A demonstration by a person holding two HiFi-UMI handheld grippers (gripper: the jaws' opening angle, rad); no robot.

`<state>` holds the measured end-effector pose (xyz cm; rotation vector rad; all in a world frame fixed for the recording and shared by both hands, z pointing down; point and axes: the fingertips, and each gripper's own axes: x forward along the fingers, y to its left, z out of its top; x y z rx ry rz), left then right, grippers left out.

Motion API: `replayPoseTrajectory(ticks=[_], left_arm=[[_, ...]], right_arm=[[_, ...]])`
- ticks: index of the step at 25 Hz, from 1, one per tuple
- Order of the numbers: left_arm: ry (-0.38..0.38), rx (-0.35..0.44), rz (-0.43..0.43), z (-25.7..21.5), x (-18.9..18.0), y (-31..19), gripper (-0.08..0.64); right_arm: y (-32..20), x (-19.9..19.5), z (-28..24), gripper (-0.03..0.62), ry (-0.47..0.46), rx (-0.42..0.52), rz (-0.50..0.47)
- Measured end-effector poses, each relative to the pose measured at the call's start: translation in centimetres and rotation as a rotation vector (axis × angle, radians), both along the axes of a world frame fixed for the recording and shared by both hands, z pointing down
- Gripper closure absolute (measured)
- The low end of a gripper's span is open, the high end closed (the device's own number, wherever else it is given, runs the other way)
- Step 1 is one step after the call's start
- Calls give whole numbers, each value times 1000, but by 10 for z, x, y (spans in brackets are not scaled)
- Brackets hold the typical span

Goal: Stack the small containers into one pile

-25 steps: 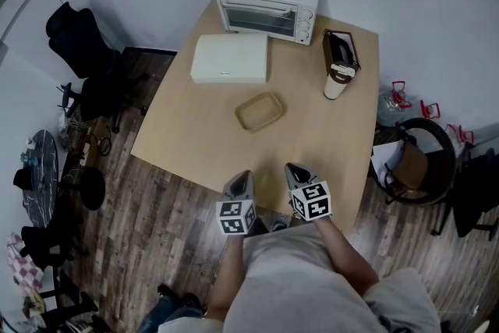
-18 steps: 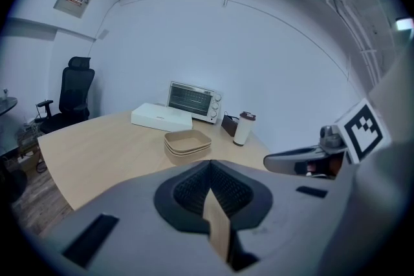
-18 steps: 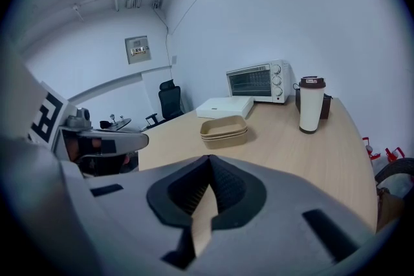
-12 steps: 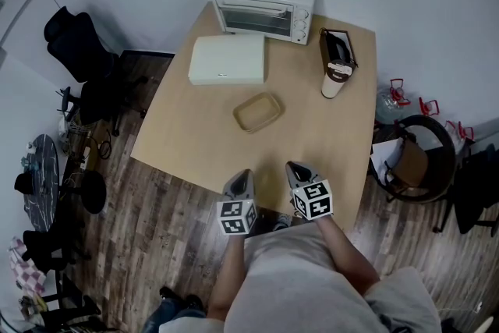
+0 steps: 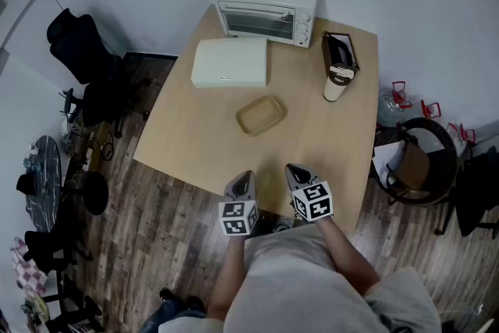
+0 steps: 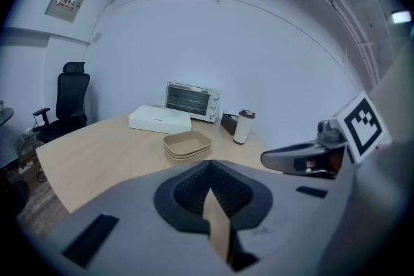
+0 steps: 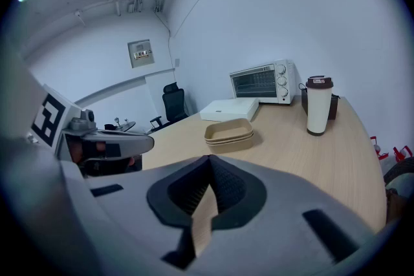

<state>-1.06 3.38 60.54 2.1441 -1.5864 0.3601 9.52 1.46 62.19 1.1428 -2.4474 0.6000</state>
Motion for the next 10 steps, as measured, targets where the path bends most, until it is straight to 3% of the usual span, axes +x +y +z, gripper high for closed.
replayPoseTrajectory(ticks=[10], left_arm=[[-1, -4, 2, 2, -2, -5, 555]], right_arm=[[-5, 0, 0, 595, 5, 1, 2]])
